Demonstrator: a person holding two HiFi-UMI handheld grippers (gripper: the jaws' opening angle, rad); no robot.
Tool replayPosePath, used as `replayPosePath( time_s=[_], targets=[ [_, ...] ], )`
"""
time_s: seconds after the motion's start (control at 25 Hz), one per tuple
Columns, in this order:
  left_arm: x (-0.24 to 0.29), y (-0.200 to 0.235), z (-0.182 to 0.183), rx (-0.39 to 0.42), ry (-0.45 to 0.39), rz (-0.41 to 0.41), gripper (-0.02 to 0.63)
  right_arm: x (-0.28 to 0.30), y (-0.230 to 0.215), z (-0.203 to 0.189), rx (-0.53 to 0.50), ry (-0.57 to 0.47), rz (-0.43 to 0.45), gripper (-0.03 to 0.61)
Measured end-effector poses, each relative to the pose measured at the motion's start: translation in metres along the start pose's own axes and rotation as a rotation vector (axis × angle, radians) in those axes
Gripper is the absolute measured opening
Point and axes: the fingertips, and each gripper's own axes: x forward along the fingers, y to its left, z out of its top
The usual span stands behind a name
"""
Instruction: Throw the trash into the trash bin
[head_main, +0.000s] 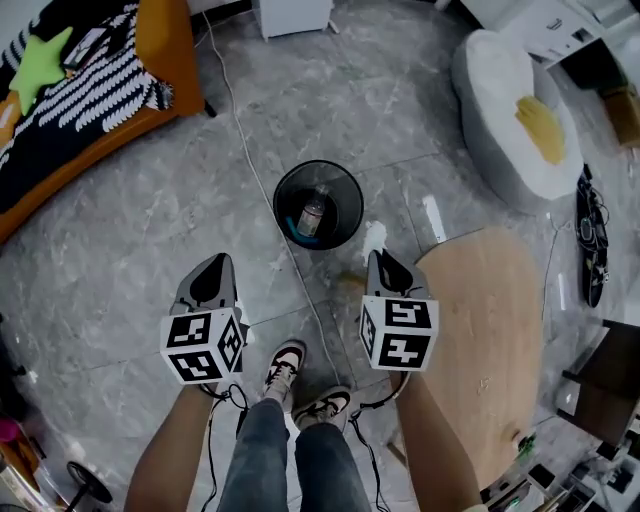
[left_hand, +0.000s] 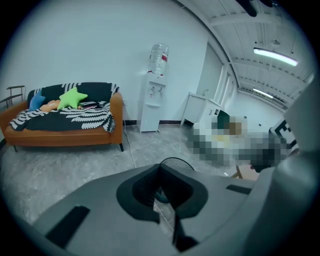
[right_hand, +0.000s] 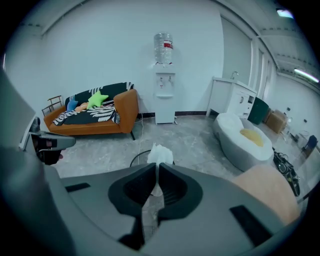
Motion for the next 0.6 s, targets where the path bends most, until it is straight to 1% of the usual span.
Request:
replayPosePath(
  time_s=[0.12, 0.24, 0.32, 0.44, 0.6],
  targets=[
    [-0.008, 0.027, 0.006, -0.038, -0.018, 0.056, -0.008, 0.018, 0.02, 0.023, -0.039, -0.008, 0.046, 0.02],
    [-0.01, 0.049, 0.005, -0.07, -0.022, 0.082, -0.008, 0.039, 0.034, 0.03, -0.065, 0.008, 0.064, 0.02],
    [-0.007, 0.061, -0.002, -0.081, -0.014, 0.091, -0.008, 0.059, 0.04, 0.024, -0.084, 0.032, 0.067, 0.02],
    [0.002, 0.075, -0.02, -0.085, 0.006, 0.1, -0.008, 0.092, 0.046, 0.005, -0.108, 0.072, 0.068, 0.02],
    [0.02, 0.083, -0.045, -0.076, 0.034, 0.098, -0.008, 0.126, 0.045, -0.014, -0.124, 0.098, 0.064, 0.021]
  ],
)
